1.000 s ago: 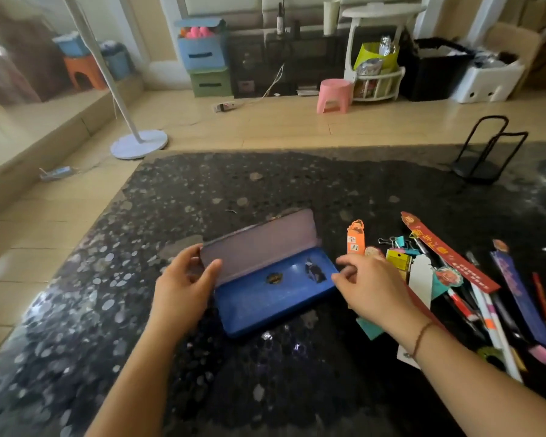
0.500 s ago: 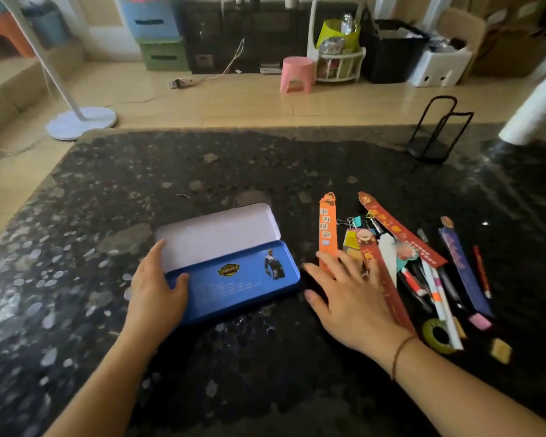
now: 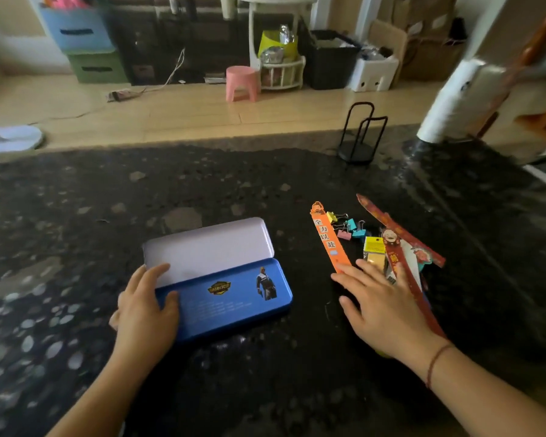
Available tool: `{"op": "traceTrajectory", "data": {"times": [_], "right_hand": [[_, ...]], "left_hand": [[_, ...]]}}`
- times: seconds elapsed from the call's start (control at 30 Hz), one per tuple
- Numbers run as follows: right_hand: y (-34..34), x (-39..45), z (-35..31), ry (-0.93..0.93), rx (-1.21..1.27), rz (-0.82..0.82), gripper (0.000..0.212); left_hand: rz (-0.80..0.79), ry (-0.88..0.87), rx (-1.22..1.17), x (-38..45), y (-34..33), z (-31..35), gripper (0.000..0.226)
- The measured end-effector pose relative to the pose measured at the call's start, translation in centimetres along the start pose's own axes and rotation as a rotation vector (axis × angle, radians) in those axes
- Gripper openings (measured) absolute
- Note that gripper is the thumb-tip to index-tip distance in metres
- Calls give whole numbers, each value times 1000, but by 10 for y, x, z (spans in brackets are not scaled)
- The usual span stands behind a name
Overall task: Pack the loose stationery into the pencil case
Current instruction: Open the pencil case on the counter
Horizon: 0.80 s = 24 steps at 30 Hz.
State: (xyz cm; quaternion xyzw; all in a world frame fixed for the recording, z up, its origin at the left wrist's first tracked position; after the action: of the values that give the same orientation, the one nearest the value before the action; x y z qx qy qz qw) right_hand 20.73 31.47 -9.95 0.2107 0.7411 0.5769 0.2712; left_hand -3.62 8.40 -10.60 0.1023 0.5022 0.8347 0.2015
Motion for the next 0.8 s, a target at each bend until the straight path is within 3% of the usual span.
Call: {"op": "traceTrajectory", "data": {"times": [0.2,0.33,0.5,0.8], "right_hand": [[7,-9,43,-19,-23,25,65],[11,-20,37,34,9,60,74],[24,-31,7,-25,185,178,48],[21,-17,-5,-223,164,275,29]], "left_hand": [[-18,-59,0,-11,-19,32,38],[-47,-116,-40,-22,-20,52,26],[64,-205,144,-30,-9,56,13],[-36,-195,244,-23,-8,60,17]]}}
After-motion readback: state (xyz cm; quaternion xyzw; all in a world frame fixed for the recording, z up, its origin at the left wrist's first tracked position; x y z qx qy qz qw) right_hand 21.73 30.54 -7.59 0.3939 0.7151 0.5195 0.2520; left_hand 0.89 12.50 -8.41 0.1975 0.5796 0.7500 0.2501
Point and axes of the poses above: each hand's wrist, its own x-axis towards the middle knuckle, its own y-axis out of the back of the hand, z = x × y, the point moved 5 cm from there along x, towards the middle knuckle, and after that the axes turned 10 degrees about x, right-handed, at the moved point
